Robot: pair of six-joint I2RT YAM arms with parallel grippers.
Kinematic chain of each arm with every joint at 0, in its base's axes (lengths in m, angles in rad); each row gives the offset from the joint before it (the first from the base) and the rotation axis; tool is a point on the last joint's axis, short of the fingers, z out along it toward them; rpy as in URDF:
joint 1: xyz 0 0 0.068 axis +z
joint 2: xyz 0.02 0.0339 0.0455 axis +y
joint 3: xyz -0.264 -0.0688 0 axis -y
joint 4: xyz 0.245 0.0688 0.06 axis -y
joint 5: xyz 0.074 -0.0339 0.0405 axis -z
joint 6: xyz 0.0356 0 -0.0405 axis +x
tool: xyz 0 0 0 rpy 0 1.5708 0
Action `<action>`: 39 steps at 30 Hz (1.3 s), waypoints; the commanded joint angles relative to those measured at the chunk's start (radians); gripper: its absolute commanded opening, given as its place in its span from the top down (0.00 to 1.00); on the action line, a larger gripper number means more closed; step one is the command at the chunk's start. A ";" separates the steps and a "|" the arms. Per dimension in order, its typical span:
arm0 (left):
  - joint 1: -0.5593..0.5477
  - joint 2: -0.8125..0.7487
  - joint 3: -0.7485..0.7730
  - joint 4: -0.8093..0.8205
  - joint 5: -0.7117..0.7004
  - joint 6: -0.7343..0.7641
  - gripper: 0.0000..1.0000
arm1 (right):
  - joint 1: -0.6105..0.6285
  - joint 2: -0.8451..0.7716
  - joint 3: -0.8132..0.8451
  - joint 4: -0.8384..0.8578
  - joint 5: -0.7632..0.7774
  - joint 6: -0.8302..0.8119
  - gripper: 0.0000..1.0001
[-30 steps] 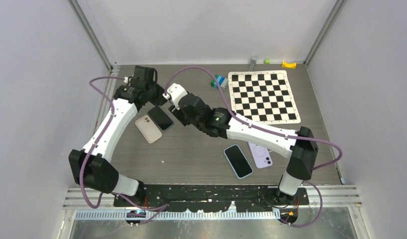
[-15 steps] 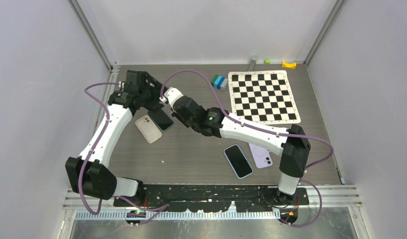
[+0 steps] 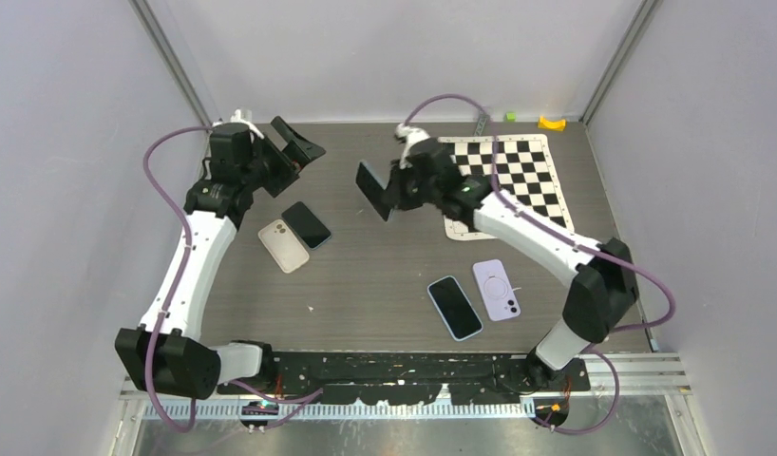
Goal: Take the phone out of the phone case
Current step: Pick up the phone at the center of the board.
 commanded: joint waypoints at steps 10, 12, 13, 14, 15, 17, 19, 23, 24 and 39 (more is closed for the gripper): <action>0.005 0.033 -0.116 0.940 0.611 -0.385 0.00 | -0.281 -0.206 -0.150 0.842 -0.665 0.821 0.99; 0.004 0.065 -0.114 1.067 0.638 -0.488 0.00 | -0.272 -0.203 -0.142 0.913 -0.724 0.855 0.99; 0.005 0.080 -0.107 1.111 0.652 -0.524 0.01 | -0.269 -0.202 -0.138 0.920 -0.732 0.860 0.99; 0.005 0.091 -0.101 1.142 0.662 -0.553 0.01 | -0.263 -0.201 -0.130 0.920 -0.743 0.859 0.99; 0.005 0.097 -0.098 1.159 0.665 -0.569 0.01 | -0.261 -0.198 -0.127 0.916 -0.746 0.855 0.99; 0.006 0.094 -0.095 1.163 0.655 -0.582 0.01 | -0.254 -0.192 -0.120 0.912 -0.749 0.855 1.00; 0.004 0.091 -0.093 1.152 0.640 -0.595 0.01 | -0.247 -0.184 -0.114 0.920 -0.755 0.858 0.99; 0.005 0.107 -0.079 1.192 0.637 -0.644 0.09 | -0.241 -0.162 -0.096 0.904 -0.761 0.860 0.99; 0.006 0.110 -0.073 1.191 0.640 -0.649 0.13 | -0.241 -0.159 -0.094 0.901 -0.761 0.860 0.99; 0.004 0.127 -0.064 1.125 0.670 -0.612 0.50 | -0.241 -0.090 -0.040 0.891 -0.717 0.893 0.99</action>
